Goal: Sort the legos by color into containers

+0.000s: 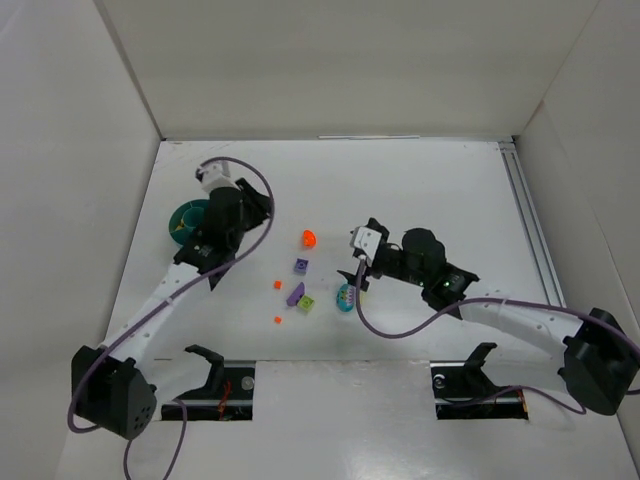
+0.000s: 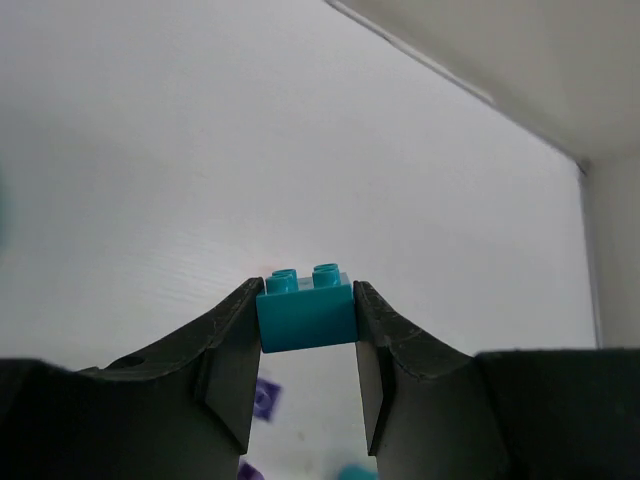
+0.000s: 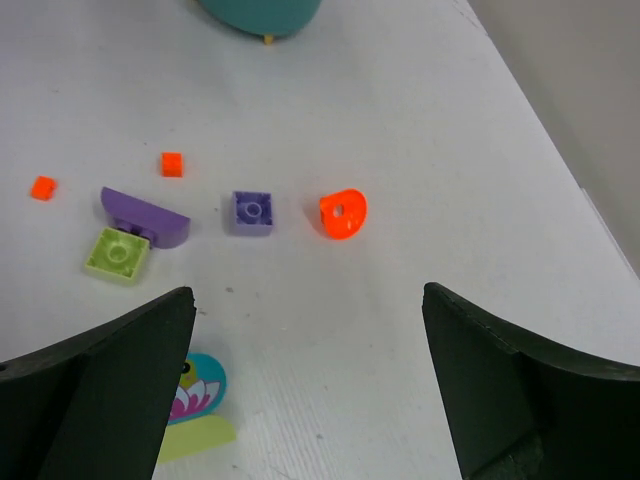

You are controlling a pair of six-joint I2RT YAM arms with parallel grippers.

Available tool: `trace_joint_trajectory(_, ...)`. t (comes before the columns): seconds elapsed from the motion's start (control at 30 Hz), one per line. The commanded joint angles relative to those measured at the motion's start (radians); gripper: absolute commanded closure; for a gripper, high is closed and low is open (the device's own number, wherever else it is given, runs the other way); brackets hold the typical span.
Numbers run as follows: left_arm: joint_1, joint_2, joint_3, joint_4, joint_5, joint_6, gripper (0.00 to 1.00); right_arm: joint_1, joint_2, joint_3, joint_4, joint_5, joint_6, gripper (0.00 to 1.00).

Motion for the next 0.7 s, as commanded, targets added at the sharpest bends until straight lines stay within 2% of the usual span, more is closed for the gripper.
trace_joint_trajectory(0.0,0.189,0.038,0.086,-0.115,-0.127,0.02,0.88,-0.041,-0.063,0.022,-0.05,0.085,0.014,0.0)
trace_joint_trajectory(0.03,0.274,0.049,0.086,-0.115,-0.118,0.02,0.88,-0.052,-0.083,0.013,-0.075,0.094,0.023,0.0)
trace_joint_trajectory(0.2,0.439,0.156,0.15,-0.142,-0.065,0.071,0.88,-0.143,-0.131,-0.018,-0.133,0.114,0.041,0.0)
trace_joint_trajectory(0.43,0.47,0.312,0.251,-0.21,-0.183,0.103,0.88,-0.305,-0.192,-0.036,-0.219,0.103,0.063,0.0)
trace_joint_trajectory(0.57,0.47,0.343,0.288,-0.269,-0.268,0.094,0.88,-0.348,-0.201,-0.045,-0.233,0.073,0.063,0.0)
trace_joint_trajectory(0.67,0.47,0.343,0.288,-0.27,-0.28,0.08,0.88,-0.371,-0.201,-0.046,-0.242,0.047,0.072,0.0)
